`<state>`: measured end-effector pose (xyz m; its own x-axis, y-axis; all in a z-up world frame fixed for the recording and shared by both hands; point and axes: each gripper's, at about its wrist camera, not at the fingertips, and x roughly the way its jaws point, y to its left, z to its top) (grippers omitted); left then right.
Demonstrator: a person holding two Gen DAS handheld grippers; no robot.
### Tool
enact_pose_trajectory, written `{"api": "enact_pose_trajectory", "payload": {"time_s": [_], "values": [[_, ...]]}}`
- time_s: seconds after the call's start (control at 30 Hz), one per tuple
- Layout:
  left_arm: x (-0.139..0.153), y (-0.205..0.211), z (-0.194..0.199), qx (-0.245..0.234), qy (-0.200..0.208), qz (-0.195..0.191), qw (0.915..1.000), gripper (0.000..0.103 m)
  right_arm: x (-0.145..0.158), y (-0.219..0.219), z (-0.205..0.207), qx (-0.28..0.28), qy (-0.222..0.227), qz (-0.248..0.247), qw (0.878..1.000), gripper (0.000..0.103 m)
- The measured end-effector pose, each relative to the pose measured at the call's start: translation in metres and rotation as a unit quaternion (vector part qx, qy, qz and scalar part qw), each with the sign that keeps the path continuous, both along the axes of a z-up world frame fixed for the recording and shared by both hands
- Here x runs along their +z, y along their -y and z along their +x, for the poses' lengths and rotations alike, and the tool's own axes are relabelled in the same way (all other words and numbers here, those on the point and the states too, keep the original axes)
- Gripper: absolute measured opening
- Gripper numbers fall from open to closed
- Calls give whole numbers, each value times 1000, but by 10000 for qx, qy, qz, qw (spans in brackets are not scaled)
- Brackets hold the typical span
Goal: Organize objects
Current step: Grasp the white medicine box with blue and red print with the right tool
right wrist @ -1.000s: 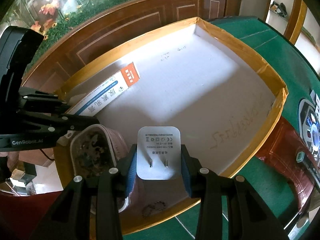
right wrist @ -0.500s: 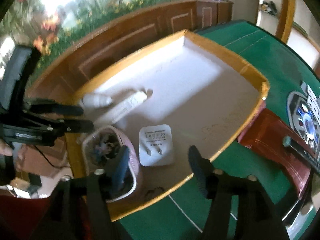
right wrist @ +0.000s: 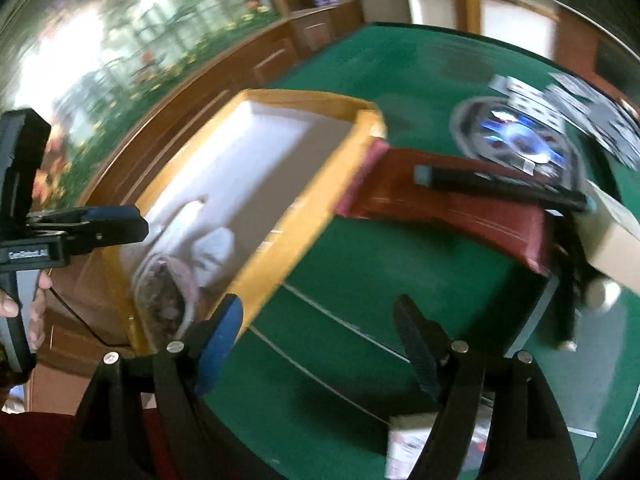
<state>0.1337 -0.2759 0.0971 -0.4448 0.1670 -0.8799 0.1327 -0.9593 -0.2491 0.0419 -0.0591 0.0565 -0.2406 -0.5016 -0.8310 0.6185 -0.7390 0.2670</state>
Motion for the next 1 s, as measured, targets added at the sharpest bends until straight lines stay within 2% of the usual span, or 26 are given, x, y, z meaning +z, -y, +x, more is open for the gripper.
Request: {"api": "enact_pose_trajectory", "payload": {"time_s": [0.17, 0.2, 0.27, 0.47, 0.6, 0.63, 0.77, 0.83, 0.87, 0.9, 1.0], "values": [[8, -42, -46, -1050, -62, 48, 9944, 61, 3, -36, -2, -528, -28, -9, 9986, 77], [11, -49, -54, -1223, -99, 102, 9924, 64, 4, -43, -2, -624, -19, -18, 9980, 77], [17, -62, -73, -1468, -196, 201, 9888, 71, 5, -54, -2, -804, -33, -40, 9968, 77], [15, -96, -135, -2005, -285, 134, 9792, 71, 8, -83, 3, -1351, -17, -46, 9908, 78], [-5, -134, -166, -2599, -172, -147, 9654, 71, 9, -100, 8, -1687, -23, -13, 9857, 78], [-9, -146, -171, -2790, -168, -191, 9599, 71, 10, -105, 10, -1780, -27, -8, 9840, 78], [-20, -182, -179, -3195, -260, -288, 9468, 71, 9, -120, 16, -2070, 3, 12, 9783, 78], [-27, -196, -184, -3315, -283, -471, 9419, 66, 9, -128, 19, -2219, 30, 10, 9751, 78], [-31, -202, -187, -3361, -262, -559, 9398, 60, 8, -131, 21, -2284, 41, 18, 9736, 78], [-35, -205, -189, -3363, -225, -610, 9395, 49, 8, -133, 22, -2322, 44, 25, 9727, 78], [-44, -206, -196, -3252, -109, -617, 9436, 25, 9, -141, 26, -2431, 32, 25, 9700, 78]]}}
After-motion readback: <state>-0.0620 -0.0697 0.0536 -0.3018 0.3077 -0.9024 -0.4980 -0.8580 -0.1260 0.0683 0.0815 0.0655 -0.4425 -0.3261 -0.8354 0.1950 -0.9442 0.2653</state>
